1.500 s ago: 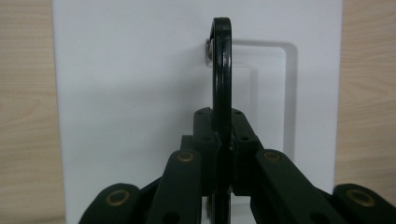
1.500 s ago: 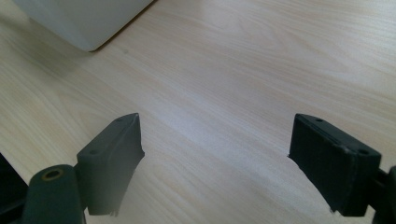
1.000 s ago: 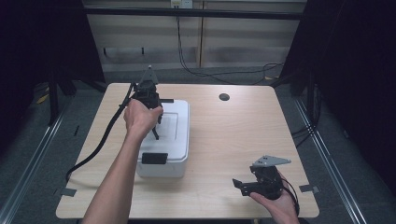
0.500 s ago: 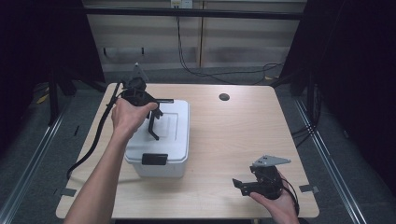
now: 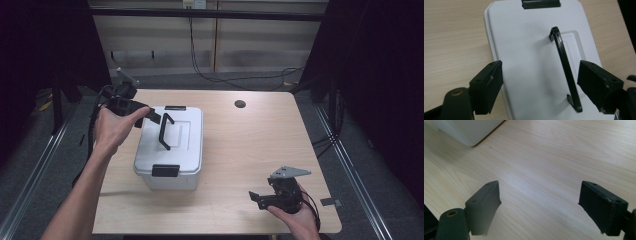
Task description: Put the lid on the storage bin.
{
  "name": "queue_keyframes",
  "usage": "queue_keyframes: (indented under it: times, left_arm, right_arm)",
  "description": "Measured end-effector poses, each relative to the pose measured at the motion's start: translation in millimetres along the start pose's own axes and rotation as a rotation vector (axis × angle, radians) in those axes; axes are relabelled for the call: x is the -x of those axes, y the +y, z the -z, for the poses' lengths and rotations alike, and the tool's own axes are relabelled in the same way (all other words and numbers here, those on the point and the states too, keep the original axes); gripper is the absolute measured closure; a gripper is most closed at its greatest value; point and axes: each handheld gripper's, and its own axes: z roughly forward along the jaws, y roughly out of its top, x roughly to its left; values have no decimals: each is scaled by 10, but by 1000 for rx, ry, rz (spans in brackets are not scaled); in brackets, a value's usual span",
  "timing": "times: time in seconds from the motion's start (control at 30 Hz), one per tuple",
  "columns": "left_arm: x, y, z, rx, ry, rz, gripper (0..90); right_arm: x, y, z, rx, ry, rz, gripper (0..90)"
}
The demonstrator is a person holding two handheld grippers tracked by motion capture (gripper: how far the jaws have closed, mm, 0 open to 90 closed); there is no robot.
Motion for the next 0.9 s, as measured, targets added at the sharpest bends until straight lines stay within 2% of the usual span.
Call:
queue_keyframes:
  times: [0.07, 0.17, 0.27, 0.4, 0.47, 0.5, 0.53, 0.63, 0.73, 0.83, 0.9]
  left_arm:
    - [-86, -50, 31, 20, -1, -23, 192]
    - [-203, -117, 72, 49, -27, -33, 181]
    - [-276, -197, 118, 88, -43, -82, 178]
    - [-333, -297, 150, 130, 11, -129, 165]
    - [-392, -345, 167, 134, 4, -163, 167]
    - [-392, -345, 167, 134, 4, -163, 167]
    - [-433, -400, 171, 156, -11, -178, 168]
    - [-477, -484, 158, 152, -21, -210, 168]
    - [-509, -570, 154, 157, -52, -225, 183]
    - [-527, -674, 146, 167, -57, -245, 187]
    - [-578, -759, 141, 176, -50, -235, 187]
  right_arm:
    - [1, 1, -1, 1, -1, 2, 166]
    - [-3, 3, -7, 0, -2, 0, 167]
    - [-11, 4, -9, -5, -3, -2, 166]
    - [-1, 3, -6, -2, -5, -5, 166]
    - [-6, 2, -5, -1, -7, -4, 166]
    - [-7, 2, -5, -1, -7, -5, 166]
    - [-4, 2, -5, -1, -6, -5, 166]
    - [-1, 1, -3, 2, -7, -7, 166]
    - [-1, 2, -6, -1, -8, -8, 166]
    - [-1, 2, -4, 2, -11, -9, 166]
    - [0, 0, 1, 0, -14, -15, 166]
